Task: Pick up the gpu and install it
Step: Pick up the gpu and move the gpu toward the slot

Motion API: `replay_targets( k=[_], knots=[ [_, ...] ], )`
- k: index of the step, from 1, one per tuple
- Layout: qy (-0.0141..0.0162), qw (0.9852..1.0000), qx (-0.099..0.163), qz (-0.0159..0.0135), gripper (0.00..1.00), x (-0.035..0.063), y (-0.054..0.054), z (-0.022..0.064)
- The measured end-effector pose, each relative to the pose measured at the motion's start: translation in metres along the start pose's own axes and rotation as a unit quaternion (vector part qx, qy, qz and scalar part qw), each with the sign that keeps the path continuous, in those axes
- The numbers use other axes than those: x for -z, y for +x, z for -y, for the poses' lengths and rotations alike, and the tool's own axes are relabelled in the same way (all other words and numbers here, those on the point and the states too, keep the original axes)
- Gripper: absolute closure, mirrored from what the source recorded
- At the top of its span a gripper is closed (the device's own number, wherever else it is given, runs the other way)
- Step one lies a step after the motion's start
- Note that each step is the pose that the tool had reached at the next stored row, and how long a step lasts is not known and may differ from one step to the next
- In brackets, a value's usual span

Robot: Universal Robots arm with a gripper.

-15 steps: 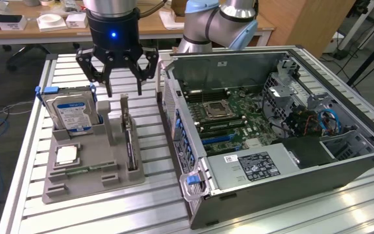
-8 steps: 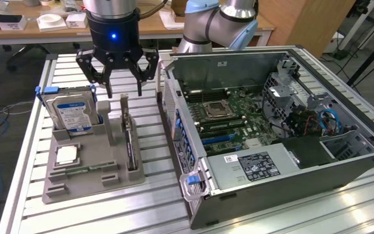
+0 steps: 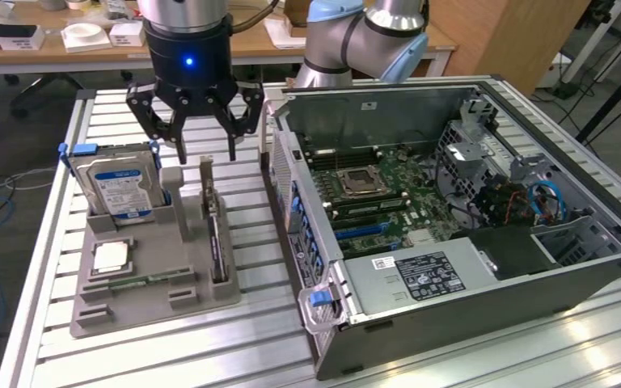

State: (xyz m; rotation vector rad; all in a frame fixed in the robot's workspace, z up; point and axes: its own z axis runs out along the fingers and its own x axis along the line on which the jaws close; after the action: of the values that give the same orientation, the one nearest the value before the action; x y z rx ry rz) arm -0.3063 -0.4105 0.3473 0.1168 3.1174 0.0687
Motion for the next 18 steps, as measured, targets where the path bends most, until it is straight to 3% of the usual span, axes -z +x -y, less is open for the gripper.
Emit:
replay_targets(
  k=[18],
  knots=[
    [0.0, 1.0, 0.0, 0.0001, 0.35, -0.0009, -0.0004, 0.0057]
  ],
)
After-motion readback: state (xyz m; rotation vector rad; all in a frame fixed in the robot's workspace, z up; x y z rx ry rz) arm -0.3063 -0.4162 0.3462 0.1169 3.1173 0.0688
